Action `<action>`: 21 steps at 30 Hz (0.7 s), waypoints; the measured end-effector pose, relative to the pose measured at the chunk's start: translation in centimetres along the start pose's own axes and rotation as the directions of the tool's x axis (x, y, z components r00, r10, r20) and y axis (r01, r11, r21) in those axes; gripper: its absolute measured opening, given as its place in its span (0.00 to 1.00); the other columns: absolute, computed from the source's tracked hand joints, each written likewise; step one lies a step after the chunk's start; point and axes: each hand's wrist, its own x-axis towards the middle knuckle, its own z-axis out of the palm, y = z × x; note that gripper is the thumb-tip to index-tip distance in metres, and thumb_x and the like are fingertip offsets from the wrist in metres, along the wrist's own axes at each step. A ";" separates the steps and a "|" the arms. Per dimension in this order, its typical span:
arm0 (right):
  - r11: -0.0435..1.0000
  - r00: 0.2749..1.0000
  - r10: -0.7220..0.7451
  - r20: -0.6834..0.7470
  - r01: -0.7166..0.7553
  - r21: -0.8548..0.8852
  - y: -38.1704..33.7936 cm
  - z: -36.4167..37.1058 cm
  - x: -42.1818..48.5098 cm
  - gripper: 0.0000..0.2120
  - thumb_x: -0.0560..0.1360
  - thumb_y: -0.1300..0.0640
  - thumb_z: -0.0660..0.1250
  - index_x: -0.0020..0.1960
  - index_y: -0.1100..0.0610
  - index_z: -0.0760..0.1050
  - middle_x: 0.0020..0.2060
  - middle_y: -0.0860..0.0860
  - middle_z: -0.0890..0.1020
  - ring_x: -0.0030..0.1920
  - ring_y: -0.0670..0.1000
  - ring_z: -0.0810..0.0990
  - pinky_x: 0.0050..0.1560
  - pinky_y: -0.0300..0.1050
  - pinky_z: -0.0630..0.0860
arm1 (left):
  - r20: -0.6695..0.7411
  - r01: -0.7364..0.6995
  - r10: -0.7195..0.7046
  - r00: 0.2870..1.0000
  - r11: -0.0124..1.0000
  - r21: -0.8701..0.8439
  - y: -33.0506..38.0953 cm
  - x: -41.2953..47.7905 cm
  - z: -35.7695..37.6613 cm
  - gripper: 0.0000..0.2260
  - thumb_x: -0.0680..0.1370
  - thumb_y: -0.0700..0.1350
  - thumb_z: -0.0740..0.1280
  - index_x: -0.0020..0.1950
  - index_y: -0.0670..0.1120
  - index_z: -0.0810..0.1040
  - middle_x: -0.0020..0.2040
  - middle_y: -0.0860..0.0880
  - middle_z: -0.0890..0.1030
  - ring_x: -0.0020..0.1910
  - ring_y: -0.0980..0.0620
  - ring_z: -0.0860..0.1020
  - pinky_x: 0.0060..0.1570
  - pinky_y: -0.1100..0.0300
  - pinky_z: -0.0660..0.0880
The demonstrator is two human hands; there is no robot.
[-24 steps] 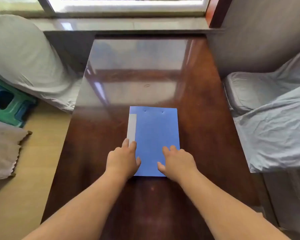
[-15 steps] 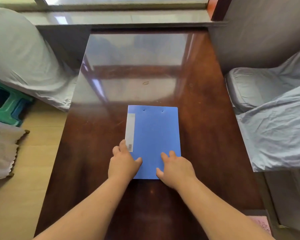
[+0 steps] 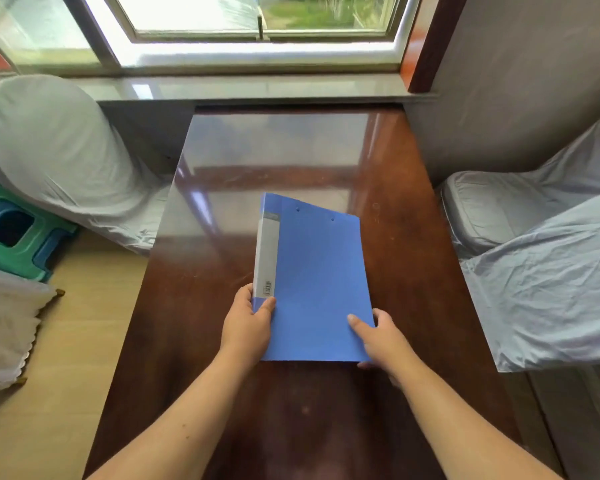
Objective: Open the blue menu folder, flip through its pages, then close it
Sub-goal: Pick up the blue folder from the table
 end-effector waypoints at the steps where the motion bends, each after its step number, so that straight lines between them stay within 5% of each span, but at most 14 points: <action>1: 0.986 0.998 0.005 0.066 -0.016 0.167 -0.8 -0.8 -0.4 0.24 0.85 0.49 0.69 0.76 0.57 0.71 0.59 0.52 0.88 0.50 0.54 0.89 0.37 0.53 0.86 | -0.009 -0.026 0.026 1.000 0.999 -0.030 1.1 -0.1 -0.7 0.10 0.82 0.47 0.68 0.62 0.57 0.74 0.56 0.56 0.84 0.52 0.54 0.83 0.42 0.62 0.75; 3: 0.950 0.985 -0.111 0.132 0.066 0.304 -2.4 -2.4 -1.8 0.13 0.87 0.55 0.66 0.70 0.53 0.76 0.49 0.47 0.92 0.43 0.50 0.91 0.26 0.47 0.81 | -0.021 -0.103 0.102 0.995 0.993 -0.048 3.5 -0.2 -2.4 0.15 0.82 0.47 0.69 0.68 0.55 0.75 0.58 0.55 0.85 0.56 0.51 0.84 0.50 0.55 0.79; 5: 0.906 0.964 -0.234 0.127 0.169 0.388 -4.3 -3.6 -3.6 0.12 0.88 0.58 0.63 0.69 0.49 0.76 0.52 0.46 0.91 0.47 0.51 0.91 0.24 0.45 0.80 | -0.030 -0.191 0.193 0.981 0.980 0.050 6.1 -0.7 -4.1 0.28 0.79 0.51 0.72 0.77 0.59 0.67 0.61 0.58 0.82 0.55 0.53 0.82 0.54 0.50 0.79; 9: 0.824 0.930 -0.360 0.074 0.280 0.492 -7.6 -4.4 -7.4 0.14 0.88 0.61 0.61 0.69 0.47 0.75 0.55 0.46 0.91 0.51 0.57 0.91 0.24 0.48 0.83 | 0.063 -0.271 0.276 0.959 0.829 0.488 10.1 -4.0 -6.1 0.51 0.62 0.74 0.73 0.78 0.72 0.46 0.62 0.53 0.67 0.51 0.48 0.79 0.47 0.52 0.77; 12: 0.793 0.906 -0.419 0.054 0.336 0.508 -8.7 -4.7 -9.4 0.15 0.88 0.62 0.60 0.69 0.46 0.74 0.55 0.45 0.90 0.53 0.58 0.91 0.26 0.50 0.85 | 0.105 -0.297 0.300 0.948 0.718 0.630 10.9 -6.1 -6.9 0.63 0.49 0.84 0.67 0.78 0.73 0.41 0.63 0.52 0.61 0.55 0.46 0.80 0.46 0.52 0.79; 21: 0.721 0.833 -0.542 0.112 0.391 0.572 -9.5 -5.8 -11.2 0.18 0.89 0.65 0.58 0.72 0.48 0.75 0.61 0.49 0.89 0.59 0.57 0.89 0.42 0.51 0.88 | 0.108 -0.374 0.405 0.908 0.666 0.646 11.6 -7.5 -8.9 0.68 0.45 0.88 0.62 0.80 0.69 0.38 0.61 0.51 0.62 0.58 0.44 0.79 0.51 0.48 0.81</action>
